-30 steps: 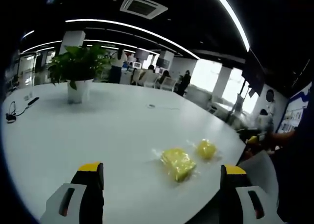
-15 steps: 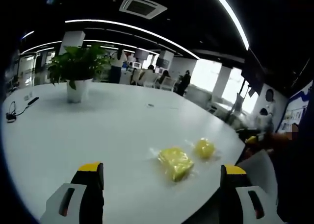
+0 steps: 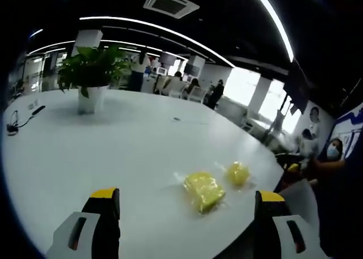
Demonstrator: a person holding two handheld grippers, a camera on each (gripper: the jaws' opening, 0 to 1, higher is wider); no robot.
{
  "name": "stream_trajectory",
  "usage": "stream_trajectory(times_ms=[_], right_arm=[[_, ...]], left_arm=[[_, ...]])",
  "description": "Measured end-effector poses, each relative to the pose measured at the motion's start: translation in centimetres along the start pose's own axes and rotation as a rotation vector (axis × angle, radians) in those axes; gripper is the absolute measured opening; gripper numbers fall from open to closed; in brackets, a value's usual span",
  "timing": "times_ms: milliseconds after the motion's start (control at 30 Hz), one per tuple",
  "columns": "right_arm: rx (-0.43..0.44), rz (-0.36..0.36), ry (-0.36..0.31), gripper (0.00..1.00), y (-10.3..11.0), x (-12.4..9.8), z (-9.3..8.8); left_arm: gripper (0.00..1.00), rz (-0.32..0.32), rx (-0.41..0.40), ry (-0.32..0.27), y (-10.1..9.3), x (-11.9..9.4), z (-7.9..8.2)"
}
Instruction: Compare the silicone blocks by pressing each to a similar depth, holding the contact briefly, and releasing to observe deformation and rebound differences across the visible hardness samples.
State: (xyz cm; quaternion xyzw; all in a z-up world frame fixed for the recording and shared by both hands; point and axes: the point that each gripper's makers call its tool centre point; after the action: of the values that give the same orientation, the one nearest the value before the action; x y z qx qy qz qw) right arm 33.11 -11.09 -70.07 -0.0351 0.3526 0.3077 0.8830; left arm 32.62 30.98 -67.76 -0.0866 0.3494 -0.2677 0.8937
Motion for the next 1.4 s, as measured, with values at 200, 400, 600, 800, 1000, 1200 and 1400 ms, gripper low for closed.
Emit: stream_trajectory(times_ms=[200, 400, 600, 800, 1000, 1200, 1400], right_arm=[[0.011, 0.001, 0.008, 0.96, 0.1, 0.2, -0.3], [0.010, -0.020, 0.008, 0.97, -0.2, 0.1, -0.7], [0.023, -0.022, 0.026, 0.96, -0.5, 0.2, -1.5], [0.044, -0.030, 0.028, 0.96, -0.7, 0.0, -2.1], [0.035, -0.031, 0.029, 0.96, -0.4, 0.0, -2.2], [0.040, -0.026, 0.019, 0.96, -0.2, -0.1, -1.7], [0.033, -0.018, 0.022, 0.96, 0.1, 0.0, -1.4]], left_arm=[[1.00, -0.010, -0.051, 0.023, 0.1, 0.9, 0.6], [1.00, -0.067, -0.201, 0.063, 0.1, 1.8, 1.1], [1.00, -0.080, -0.250, 0.116, 0.8, 3.1, 1.2], [0.97, -0.103, -0.310, 0.167, 1.7, 5.4, 1.5], [0.89, -0.100, -0.344, 0.217, 2.7, 8.0, 0.6], [0.79, -0.174, -0.409, 0.229, 2.6, 10.2, 0.1], [0.78, -0.188, -0.453, 0.242, 3.0, 11.6, -0.4]])
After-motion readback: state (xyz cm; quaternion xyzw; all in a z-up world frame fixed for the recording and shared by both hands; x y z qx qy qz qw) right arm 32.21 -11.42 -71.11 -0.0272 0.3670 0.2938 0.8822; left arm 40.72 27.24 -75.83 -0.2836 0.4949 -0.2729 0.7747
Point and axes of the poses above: the point that each gripper's makers call its tool centre point, and the gripper's own axes: x roughly forward along the fingers, y roughly to its left, z roughly out of its top, and after that the axes turned 12 degrees about y, right-handed
